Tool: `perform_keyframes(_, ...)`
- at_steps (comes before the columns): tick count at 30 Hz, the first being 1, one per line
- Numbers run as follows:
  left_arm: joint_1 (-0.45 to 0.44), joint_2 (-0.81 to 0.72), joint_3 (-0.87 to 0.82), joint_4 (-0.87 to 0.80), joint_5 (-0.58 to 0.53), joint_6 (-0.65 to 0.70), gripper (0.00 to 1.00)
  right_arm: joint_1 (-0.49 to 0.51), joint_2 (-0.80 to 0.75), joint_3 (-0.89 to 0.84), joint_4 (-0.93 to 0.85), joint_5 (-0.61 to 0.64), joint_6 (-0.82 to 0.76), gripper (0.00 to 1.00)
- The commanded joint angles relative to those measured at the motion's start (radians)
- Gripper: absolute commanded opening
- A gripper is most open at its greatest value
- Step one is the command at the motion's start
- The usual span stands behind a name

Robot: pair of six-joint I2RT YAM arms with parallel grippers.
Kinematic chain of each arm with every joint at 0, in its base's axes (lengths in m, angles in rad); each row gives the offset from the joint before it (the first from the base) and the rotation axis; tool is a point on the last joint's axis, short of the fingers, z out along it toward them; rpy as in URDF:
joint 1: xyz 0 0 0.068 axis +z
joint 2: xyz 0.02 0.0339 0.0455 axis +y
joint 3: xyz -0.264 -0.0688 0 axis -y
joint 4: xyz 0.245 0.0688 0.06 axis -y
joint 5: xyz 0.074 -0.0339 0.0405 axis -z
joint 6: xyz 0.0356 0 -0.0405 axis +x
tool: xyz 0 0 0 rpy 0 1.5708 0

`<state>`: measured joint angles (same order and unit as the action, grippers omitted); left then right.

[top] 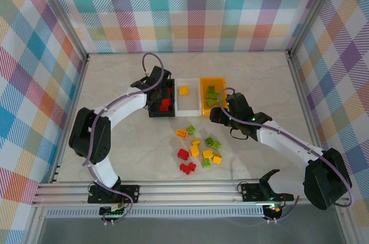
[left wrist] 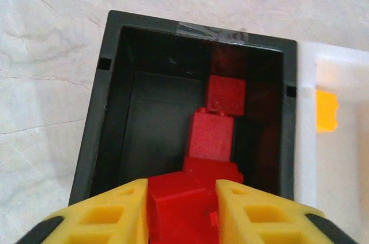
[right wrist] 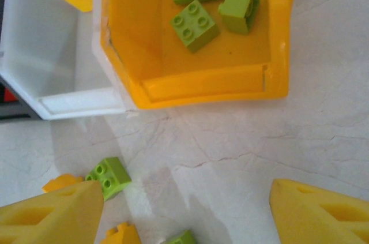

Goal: Sort the legos into containers by color

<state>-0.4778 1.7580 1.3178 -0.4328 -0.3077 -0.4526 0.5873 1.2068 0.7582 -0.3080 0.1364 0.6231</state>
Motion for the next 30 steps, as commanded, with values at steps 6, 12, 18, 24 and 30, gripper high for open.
perform_keyframes(6,0.004,-0.088,0.044,-0.044,0.083,-0.006,0.73,0.087,-0.090,-0.099,-0.049,-0.031,0.078,0.77)
perform_keyframes(12,-0.087,-0.340,-0.066,-0.006,0.148,-0.032,0.80,0.200,-0.149,-0.200,-0.134,-0.004,0.183,0.77)
perform_keyframes(18,-0.219,-0.567,-0.271,0.015,0.140,-0.091,0.93,0.324,-0.168,-0.266,-0.173,0.037,0.271,0.75)
perform_keyframes(24,-0.308,-0.717,-0.466,0.014,0.101,-0.174,1.00,0.396,-0.113,-0.262,-0.173,0.092,0.303,0.73)
perform_keyframes(30,-0.324,-0.835,-0.586,-0.010,0.085,-0.242,1.00,0.439,-0.054,-0.253,-0.218,0.142,0.345,0.65)
